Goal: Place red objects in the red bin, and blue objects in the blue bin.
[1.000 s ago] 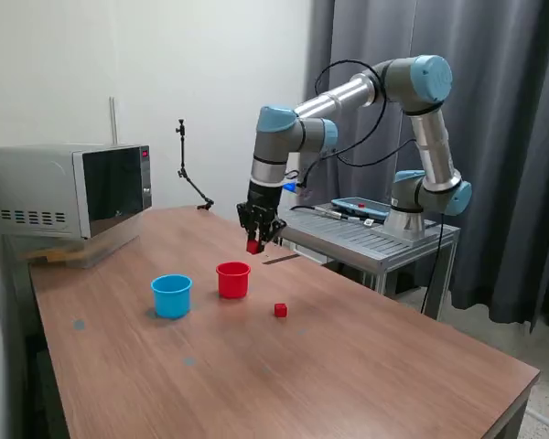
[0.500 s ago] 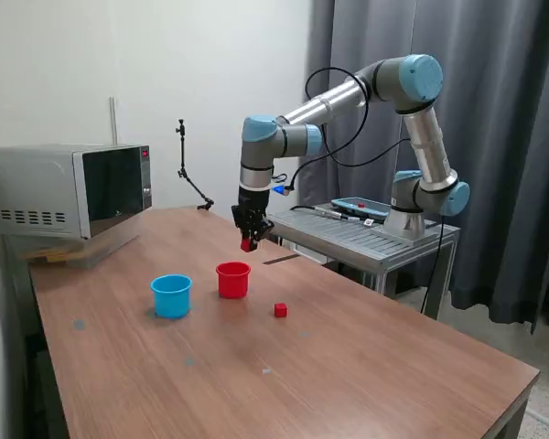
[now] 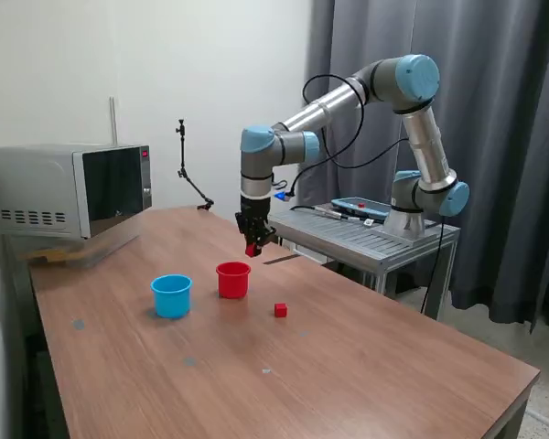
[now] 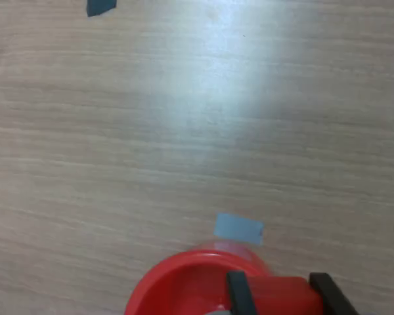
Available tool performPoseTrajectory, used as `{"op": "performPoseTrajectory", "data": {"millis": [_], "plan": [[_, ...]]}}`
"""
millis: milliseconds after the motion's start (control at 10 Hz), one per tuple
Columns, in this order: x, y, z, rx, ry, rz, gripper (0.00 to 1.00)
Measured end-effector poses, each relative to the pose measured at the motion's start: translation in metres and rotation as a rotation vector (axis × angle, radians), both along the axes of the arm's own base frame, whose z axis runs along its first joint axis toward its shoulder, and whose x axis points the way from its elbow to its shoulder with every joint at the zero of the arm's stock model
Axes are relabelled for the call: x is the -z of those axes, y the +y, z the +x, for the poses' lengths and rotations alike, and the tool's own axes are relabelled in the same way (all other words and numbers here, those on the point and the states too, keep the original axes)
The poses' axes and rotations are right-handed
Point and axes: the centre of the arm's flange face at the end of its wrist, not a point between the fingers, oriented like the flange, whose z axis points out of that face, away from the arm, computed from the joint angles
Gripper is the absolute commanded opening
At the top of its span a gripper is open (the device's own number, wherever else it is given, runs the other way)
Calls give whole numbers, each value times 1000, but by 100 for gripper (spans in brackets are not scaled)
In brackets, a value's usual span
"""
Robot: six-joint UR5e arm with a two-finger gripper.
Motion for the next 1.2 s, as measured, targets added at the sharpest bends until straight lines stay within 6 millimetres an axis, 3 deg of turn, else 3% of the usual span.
{"op": "performPoseTrajectory", "data": {"millis": [200, 600, 1200], "plan": [[4, 3, -3, 7, 1, -1, 0], [29, 12, -11, 26, -19, -5, 0], [22, 35, -27, 58, 31, 7, 0]]}}
